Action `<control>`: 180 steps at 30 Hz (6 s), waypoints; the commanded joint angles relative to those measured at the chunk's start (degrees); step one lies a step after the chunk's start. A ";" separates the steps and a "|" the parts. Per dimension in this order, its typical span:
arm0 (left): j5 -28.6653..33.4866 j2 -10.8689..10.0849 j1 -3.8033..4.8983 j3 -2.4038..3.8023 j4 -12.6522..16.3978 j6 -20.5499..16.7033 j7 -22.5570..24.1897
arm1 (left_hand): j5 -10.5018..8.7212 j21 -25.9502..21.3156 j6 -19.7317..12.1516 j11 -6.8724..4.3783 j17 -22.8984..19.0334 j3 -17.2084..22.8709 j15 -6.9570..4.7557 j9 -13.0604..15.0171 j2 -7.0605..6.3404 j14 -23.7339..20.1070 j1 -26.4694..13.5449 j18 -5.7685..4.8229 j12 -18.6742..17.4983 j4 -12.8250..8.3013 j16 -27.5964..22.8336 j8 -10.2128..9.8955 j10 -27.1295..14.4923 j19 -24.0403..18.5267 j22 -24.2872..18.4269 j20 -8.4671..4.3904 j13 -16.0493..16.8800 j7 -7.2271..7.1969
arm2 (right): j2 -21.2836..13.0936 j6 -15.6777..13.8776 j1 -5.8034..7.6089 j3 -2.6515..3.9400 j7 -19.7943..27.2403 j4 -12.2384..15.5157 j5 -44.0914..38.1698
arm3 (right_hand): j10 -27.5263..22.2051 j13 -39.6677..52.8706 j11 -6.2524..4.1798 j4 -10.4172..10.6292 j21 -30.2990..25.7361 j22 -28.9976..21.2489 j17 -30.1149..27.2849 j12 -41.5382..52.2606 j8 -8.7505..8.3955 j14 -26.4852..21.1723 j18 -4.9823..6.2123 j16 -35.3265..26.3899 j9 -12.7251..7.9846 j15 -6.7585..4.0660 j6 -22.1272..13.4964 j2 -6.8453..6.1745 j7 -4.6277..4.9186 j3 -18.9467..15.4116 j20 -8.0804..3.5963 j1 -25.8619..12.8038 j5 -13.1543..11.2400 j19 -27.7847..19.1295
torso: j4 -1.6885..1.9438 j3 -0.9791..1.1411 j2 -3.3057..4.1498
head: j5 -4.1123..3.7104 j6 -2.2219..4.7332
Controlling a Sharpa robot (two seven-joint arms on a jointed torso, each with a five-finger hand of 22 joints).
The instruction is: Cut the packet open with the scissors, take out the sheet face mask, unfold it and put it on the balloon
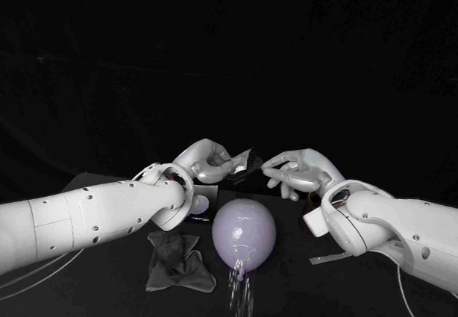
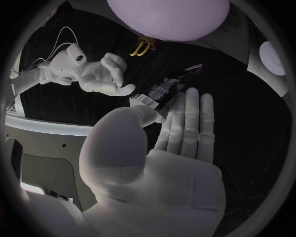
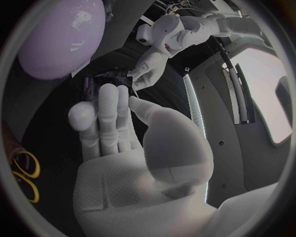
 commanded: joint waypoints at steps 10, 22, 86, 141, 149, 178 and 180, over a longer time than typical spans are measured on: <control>0.55 0.48 0.11 0.09 0.10 1.11 -0.42 | 0.28 0.29 0.45 0.09 0.05 0.00 -0.23 2.41 0.32 -0.10 0.29 1.01 -0.22 -0.25 -0.21 0.47 0.33 -0.52 0.05 0.08 -0.02 -0.05 | -0.76 -1.54 2.28 0.71 1.01 4.55 -33.95 | 12.68 72.86 -2.15 -0.24 18.25 14.35 61.38 57.78 -5.14 14.63 -4.57 37.35 -0.58 -1.20 8.16 -0.08 -1.79 4.43 -2.39 -0.31 -1.83 12.43 | -0.04 0.00 0.03 | -0.01 -0.20; 0.46 0.83 0.12 0.10 0.21 1.35 -0.71 | 0.28 0.40 0.48 0.08 0.06 0.00 -0.25 2.41 0.27 -0.09 0.34 1.02 -0.24 -0.36 -0.20 0.49 0.37 -0.56 0.12 0.07 -0.01 -0.07 | 6.13 -0.34 2.59 0.84 -19.09 2.57 -55.27 | 14.49 79.87 -1.44 1.51 21.55 16.90 61.38 62.33 -7.06 14.63 -5.57 37.35 0.09 -0.98 9.30 0.26 -1.71 3.87 -1.51 -1.90 -3.70 15.12 | 0.10 -0.06 0.09 | -0.11 -0.32; 0.42 0.83 0.12 0.12 1.69 1.41 -0.10 | 0.28 0.56 0.51 0.07 0.09 0.01 -0.26 2.41 0.24 -0.06 0.40 1.03 -0.26 -0.45 -0.18 0.51 0.42 -0.62 0.22 0.07 0.00 -0.07 | 11.26 8.54 2.15 0.48 -28.20 -4.85 -61.42 | 14.49 79.87 0.87 0.86 21.20 17.02 61.38 62.33 -15.06 14.63 -5.51 37.35 -1.29 1.07 5.91 -7.30 0.88 -1.43 0.18 1.69 -3.98 14.85 | 0.03 -0.03 0.00 | -0.37 -0.70; 2.13 0.26 0.11 0.14 3.64 -0.48 3.21 | 0.25 0.99 0.49 0.18 0.17 0.00 -0.16 2.47 1.12 -0.12 0.19 0.95 -0.48 0.33 -0.18 0.57 0.49 -1.09 0.51 0.21 0.03 0.02 | 13.07 13.37 1.93 -0.03 -24.53 -7.81 -63.29 | 14.49 79.87 -2.05 1.74 21.68 17.52 61.38 62.33 -11.80 14.63 -5.64 37.35 1.31 -1.13 15.89 -1.79 -2.76 -0.28 -1.10 4.50 -4.07 15.29 | -0.02 0.00 0.05 | -0.95 -1.34; 2.15 0.05 0.11 0.14 3.61 -0.31 3.08 | 0.25 0.99 0.49 0.18 0.17 0.00 -0.16 2.47 1.12 -0.12 0.19 0.95 -0.48 0.33 -0.18 0.57 0.49 -1.09 0.51 0.21 0.03 0.02 | 12.43 8.89 1.90 -0.03 -23.86 -7.43 -64.18 | 14.49 79.87 -2.58 2.20 22.24 17.86 61.38 62.33 -10.58 14.63 -5.81 37.35 2.30 -1.68 16.44 -0.72 -3.25 -0.03 -1.74 4.19 -4.06 15.75 | -0.01 0.01 0.02 | -0.91 -1.39; 2.16 0.31 0.12 0.13 1.74 2.22 1.47 | 0.26 1.04 0.44 0.18 0.19 -0.05 -0.16 2.52 1.12 -0.18 0.26 0.96 -0.55 0.33 -0.20 0.60 0.45 -1.22 0.54 0.23 0.02 0.01 | 4.30 -6.77 1.97 0.83 -17.73 3.01 -63.09 | 14.49 79.87 -2.99 2.25 23.07 18.36 61.38 62.33 -9.39 14.63 -6.06 37.35 3.48 -2.09 16.57 -0.51 -3.67 0.12 -2.22 3.89 -4.06 16.42 | -0.06 0.08 0.03 | -0.98 -1.25; 2.16 0.34 0.12 0.13 1.64 2.33 1.44 | 0.26 1.04 0.44 0.18 0.19 -0.05 -0.16 2.52 1.12 -0.18 0.26 0.96 -0.55 0.33 -0.20 0.60 0.45 -1.22 0.54 0.23 0.02 0.01 | 3.96 -7.79 1.98 0.93 -17.17 3.55 -62.89 | 14.49 79.87 -3.00 2.24 23.20 18.43 61.38 62.33 -9.35 14.63 -6.10 37.35 3.52 -2.10 16.56 -0.52 -3.68 0.13 -2.24 3.89 -4.06 16.52 | -0.06 0.09 0.06 | -1.04 -1.20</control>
